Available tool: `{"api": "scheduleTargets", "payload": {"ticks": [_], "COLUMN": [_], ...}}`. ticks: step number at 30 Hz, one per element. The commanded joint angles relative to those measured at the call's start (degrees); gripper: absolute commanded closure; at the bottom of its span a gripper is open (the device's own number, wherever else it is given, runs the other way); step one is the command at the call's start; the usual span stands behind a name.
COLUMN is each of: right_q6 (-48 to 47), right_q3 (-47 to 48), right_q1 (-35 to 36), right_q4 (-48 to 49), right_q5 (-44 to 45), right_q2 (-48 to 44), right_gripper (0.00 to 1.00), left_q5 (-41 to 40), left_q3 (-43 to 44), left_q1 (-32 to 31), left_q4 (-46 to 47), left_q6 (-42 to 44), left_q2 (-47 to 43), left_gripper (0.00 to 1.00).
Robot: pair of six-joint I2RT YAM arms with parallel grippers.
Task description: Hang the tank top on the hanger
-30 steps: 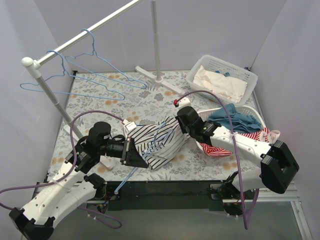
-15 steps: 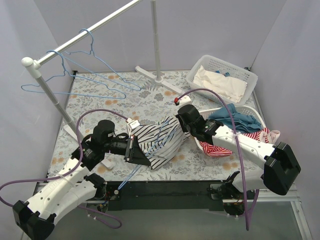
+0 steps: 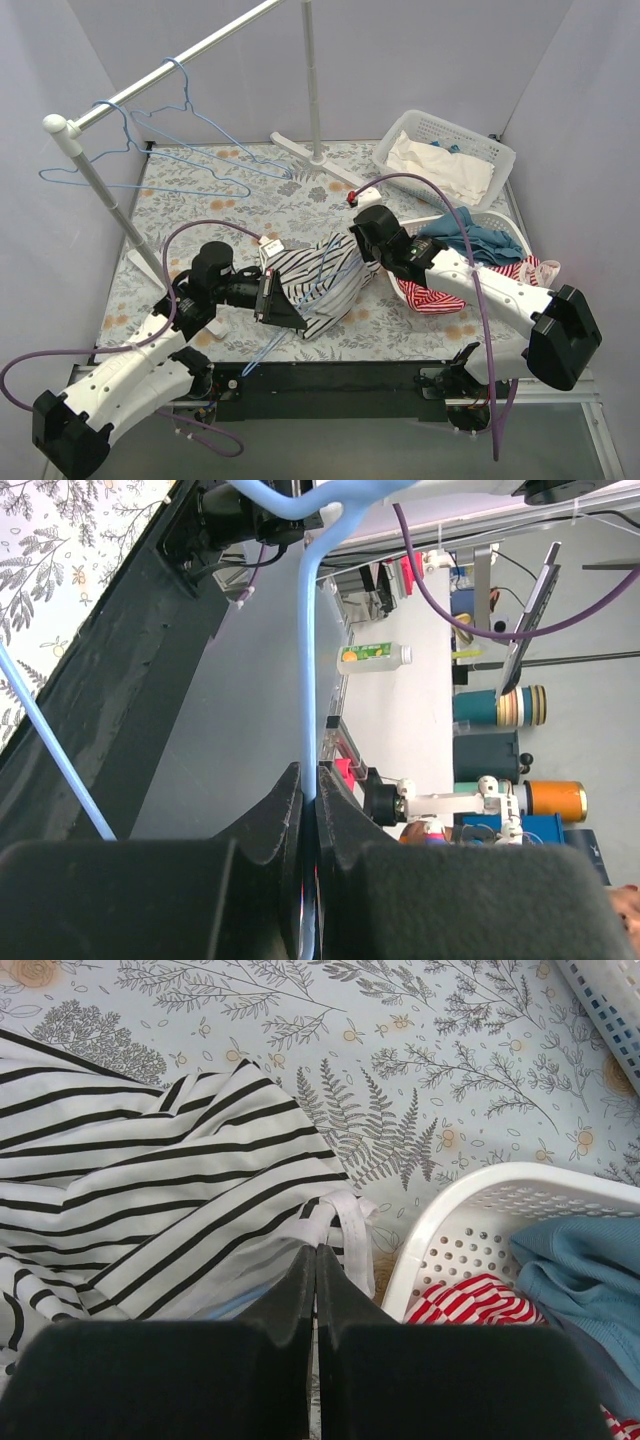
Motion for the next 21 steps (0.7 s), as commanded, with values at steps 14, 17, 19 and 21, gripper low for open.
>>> {"api": "scheduleTargets", "payload": {"ticks": [14, 17, 19, 21], "right_q6": [4.3, 4.8, 4.9, 5.0], "right_q3": [1.9, 1.6, 1.4, 1.0], "right_q1": [0.2, 0.2, 0.2, 0.2], "right_q4": [-1.1, -1.1, -0.8, -0.5], "right_q5": [-6.2, -7.8, -9.0, -9.9], "right_q2": [-10.7, -12.1, -12.9, -13.7], "right_gripper": [0.99, 0.99, 0.99, 0.99], "left_q5": [1.0, 0.7, 0.0, -0.4], "left_q3": [-10.2, -12.1, -12.8, -14.0], "left_q1": [-0.3, -0.3, -0.3, -0.3], "left_q4": [39.0, 47.7, 52.0, 57.0], "left_q6": [-9.9, -12.8, -13.6, -15.2], "left_q2": [7.3, 9.0, 10.4, 11.4], "left_gripper": [1.00, 1.00, 1.00, 1.00]}}
